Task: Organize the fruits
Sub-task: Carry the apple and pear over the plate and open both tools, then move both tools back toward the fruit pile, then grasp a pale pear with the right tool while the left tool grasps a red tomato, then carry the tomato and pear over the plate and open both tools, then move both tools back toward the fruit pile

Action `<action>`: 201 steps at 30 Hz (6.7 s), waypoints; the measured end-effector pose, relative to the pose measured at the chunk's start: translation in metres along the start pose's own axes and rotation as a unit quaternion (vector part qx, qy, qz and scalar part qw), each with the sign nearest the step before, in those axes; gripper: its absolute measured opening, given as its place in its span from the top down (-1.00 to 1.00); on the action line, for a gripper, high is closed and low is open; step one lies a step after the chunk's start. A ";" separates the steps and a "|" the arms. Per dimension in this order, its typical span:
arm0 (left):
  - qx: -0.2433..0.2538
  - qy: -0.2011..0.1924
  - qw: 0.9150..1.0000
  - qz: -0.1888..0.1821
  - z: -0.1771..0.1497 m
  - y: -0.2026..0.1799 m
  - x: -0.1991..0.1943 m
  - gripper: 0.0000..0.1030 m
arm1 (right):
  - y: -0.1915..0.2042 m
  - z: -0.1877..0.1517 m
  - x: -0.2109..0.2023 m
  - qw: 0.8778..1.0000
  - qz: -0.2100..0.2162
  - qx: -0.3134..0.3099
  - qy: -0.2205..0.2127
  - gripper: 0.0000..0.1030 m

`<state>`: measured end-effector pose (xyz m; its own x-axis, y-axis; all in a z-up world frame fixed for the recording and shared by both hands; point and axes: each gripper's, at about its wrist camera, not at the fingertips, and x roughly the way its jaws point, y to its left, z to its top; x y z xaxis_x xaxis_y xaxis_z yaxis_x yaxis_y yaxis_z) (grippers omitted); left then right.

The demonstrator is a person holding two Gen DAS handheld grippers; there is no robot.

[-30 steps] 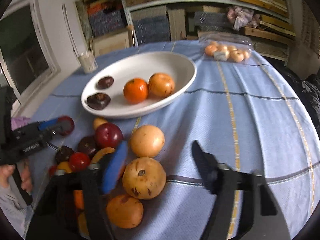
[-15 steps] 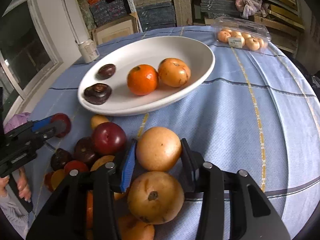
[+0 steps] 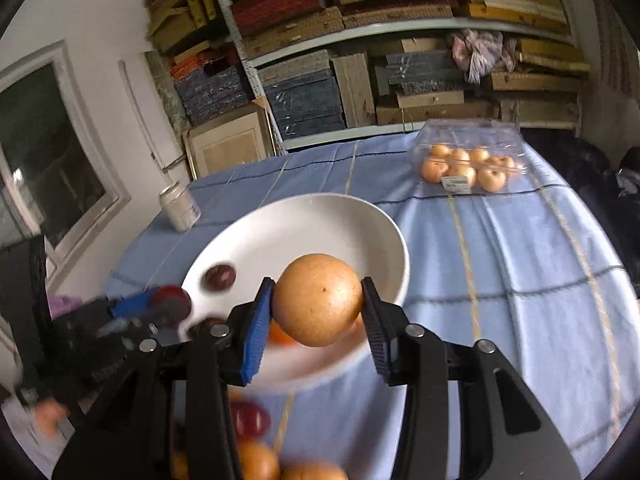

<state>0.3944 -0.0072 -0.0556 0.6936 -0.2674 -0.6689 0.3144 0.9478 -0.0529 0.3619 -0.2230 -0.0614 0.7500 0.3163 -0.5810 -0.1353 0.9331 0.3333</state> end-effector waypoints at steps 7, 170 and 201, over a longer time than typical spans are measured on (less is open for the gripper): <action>-0.012 0.006 1.000 -0.007 0.016 0.003 0.038 0.21 | -0.004 0.015 0.063 0.999 -0.005 -0.003 0.044 0.18; -0.043 -0.052 0.997 0.049 -0.010 0.027 -0.041 -0.47 | 0.024 -0.023 -0.092 0.992 0.065 -0.045 -0.094 -0.62; -0.004 0.029 1.000 0.009 -0.118 0.007 -0.065 -0.87 | -0.058 -0.109 -0.110 0.990 0.048 0.123 -0.045 -0.74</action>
<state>0.2750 0.0373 -0.0995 0.6602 -0.2393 -0.7120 0.2964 0.9540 -0.0458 0.2168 -0.2934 -0.0975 0.7970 0.3747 -0.4736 -0.0549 0.8260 0.5610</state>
